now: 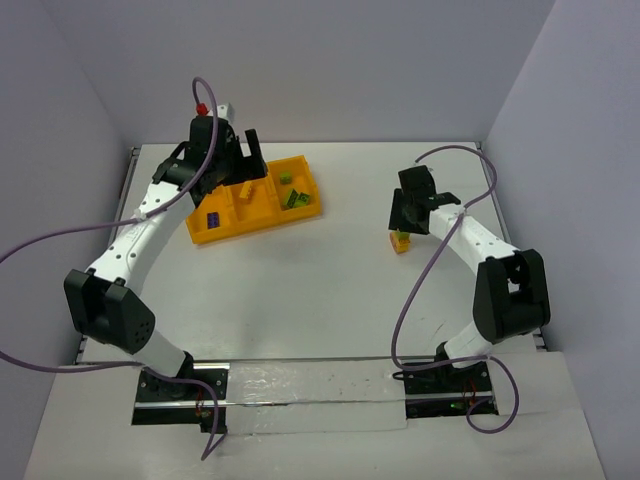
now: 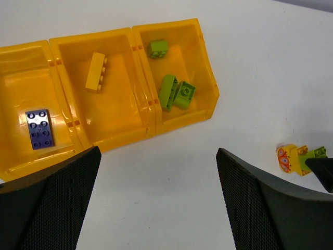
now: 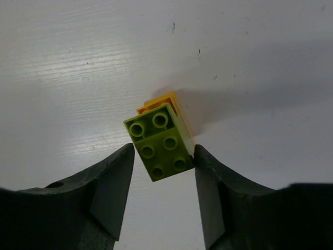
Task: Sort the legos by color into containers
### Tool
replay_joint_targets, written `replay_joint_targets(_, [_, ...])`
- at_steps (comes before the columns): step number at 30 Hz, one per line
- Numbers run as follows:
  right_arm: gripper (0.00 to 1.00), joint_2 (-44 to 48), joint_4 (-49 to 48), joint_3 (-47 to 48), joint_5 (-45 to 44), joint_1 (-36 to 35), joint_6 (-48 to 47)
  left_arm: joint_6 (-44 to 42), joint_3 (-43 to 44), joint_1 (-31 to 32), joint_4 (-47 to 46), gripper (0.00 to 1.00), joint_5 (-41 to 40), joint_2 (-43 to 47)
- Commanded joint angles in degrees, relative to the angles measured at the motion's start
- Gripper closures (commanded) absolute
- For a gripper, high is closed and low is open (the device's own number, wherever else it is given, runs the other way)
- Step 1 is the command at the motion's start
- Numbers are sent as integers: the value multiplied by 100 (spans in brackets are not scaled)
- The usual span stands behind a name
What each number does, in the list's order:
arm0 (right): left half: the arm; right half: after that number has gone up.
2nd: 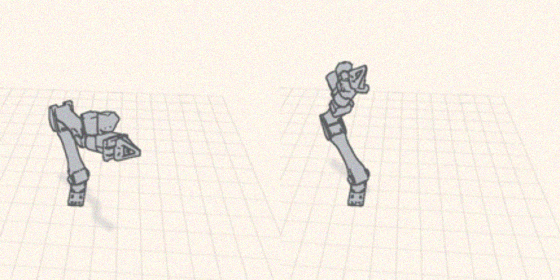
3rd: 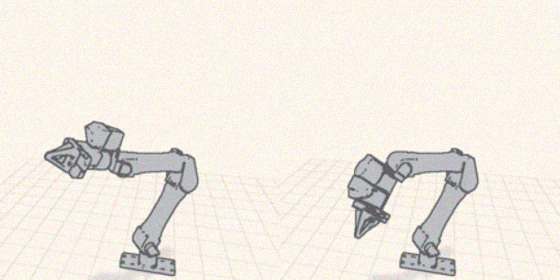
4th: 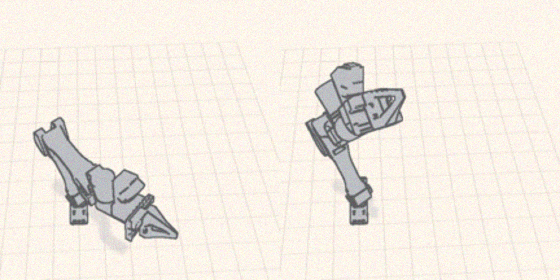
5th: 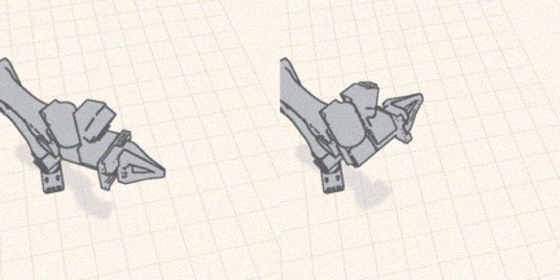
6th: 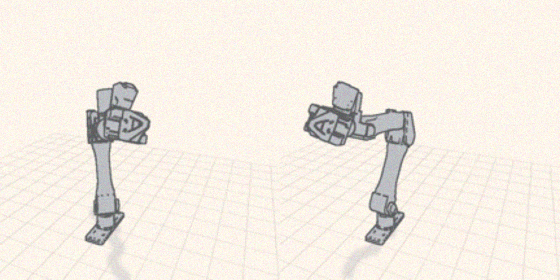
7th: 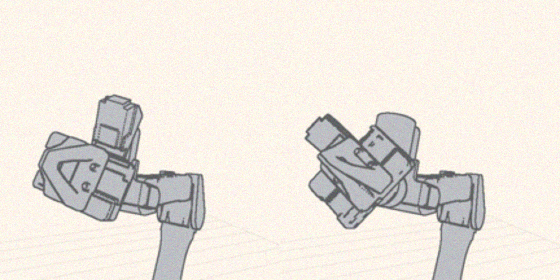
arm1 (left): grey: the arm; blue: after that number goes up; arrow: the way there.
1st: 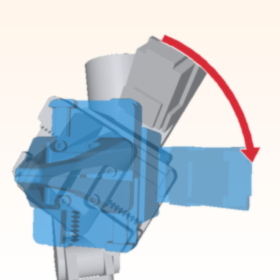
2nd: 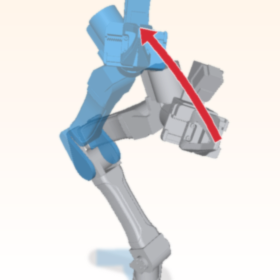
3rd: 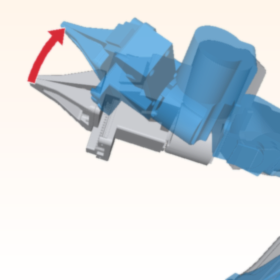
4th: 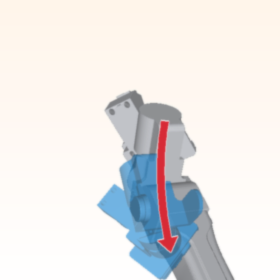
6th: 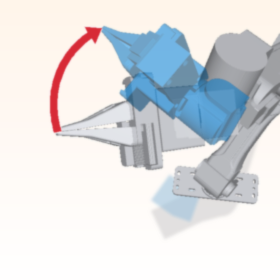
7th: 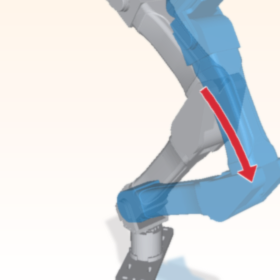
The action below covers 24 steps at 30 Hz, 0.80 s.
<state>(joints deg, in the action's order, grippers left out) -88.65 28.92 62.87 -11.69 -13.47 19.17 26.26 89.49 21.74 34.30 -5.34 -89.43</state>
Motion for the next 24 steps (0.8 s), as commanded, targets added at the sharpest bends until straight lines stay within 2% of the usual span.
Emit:
replay_joint_targets(1, [48,-103,-225,65,-281,9,-107,-16,370,68,92,1,179,-124])
replay_joint_targets(4, [56,-203,-152,102,-464,-15,-170,-16,427,83,136,1,158,-158])
replay_joint_targets(10, [85,-4,-78,179,-345,-240,-142,-16,508,85,210,1,14,-171])
replay_joint_targets(14, [86,225,0,309,-41,-646,54,-25,526,85,248,1,-169,-162])
replay_joint_targets(18, [86,311,61,446,-15,-1391,304,-53,550,87,353,1,-373,-167])
replay_joint_targets(24, [86,-329,216,1001,-395,-2283,582,-4,497,85,395,1,-534,-76])
